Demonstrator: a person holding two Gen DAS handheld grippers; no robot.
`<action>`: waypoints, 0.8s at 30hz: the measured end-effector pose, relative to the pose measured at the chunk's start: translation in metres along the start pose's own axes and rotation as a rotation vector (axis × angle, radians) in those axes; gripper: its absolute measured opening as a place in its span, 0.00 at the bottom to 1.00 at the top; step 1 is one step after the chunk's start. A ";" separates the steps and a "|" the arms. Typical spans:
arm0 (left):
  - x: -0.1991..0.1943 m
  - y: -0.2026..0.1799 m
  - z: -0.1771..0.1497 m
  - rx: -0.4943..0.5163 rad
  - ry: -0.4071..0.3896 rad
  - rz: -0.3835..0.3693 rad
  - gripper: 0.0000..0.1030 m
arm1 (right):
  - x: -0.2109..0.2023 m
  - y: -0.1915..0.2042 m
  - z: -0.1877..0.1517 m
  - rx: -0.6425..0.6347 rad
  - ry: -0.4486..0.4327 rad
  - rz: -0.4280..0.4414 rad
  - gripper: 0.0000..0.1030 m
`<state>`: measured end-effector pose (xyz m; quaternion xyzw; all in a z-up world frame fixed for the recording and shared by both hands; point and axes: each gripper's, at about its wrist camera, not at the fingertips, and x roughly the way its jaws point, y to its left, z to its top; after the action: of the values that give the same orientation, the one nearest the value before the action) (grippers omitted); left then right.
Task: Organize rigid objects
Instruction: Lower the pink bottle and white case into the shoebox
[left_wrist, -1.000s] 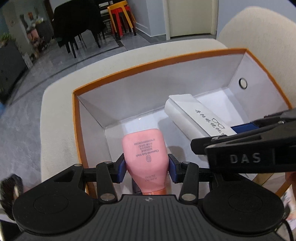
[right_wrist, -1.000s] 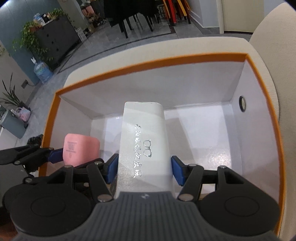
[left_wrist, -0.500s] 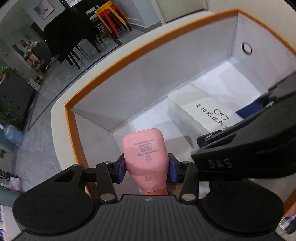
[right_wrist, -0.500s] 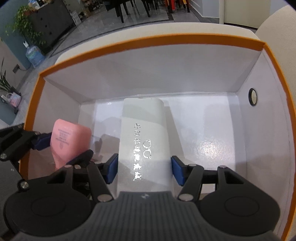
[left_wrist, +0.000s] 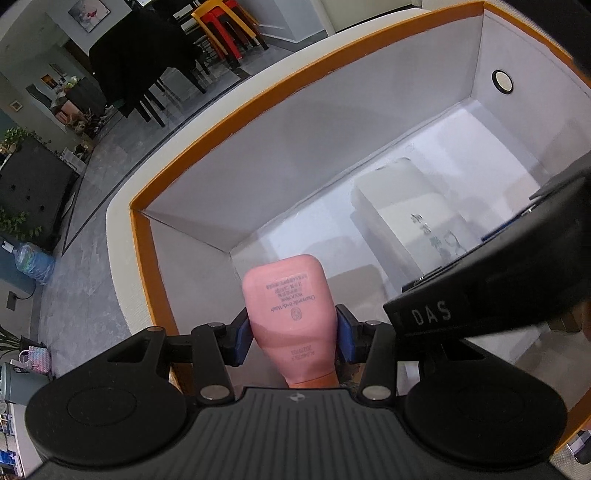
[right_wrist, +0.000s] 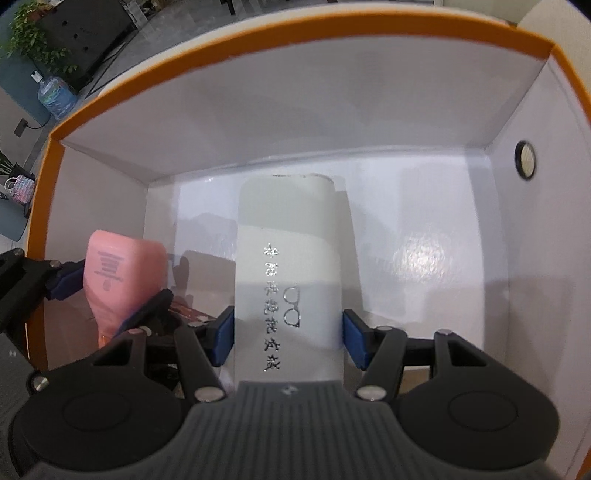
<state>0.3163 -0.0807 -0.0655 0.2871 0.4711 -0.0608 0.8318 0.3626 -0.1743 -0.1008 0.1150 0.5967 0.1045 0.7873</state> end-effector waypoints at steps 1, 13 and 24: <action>0.000 0.000 0.000 -0.002 0.002 0.001 0.52 | 0.002 -0.002 0.001 0.015 0.018 0.010 0.58; -0.007 0.000 -0.006 0.010 -0.006 -0.001 0.61 | 0.012 -0.014 0.005 0.175 0.104 0.155 0.60; -0.014 0.000 -0.006 0.000 -0.011 -0.002 0.61 | -0.012 -0.016 0.000 0.167 0.046 0.113 0.60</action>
<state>0.3042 -0.0792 -0.0567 0.2862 0.4667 -0.0632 0.8344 0.3599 -0.1936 -0.0949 0.2111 0.6140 0.1012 0.7538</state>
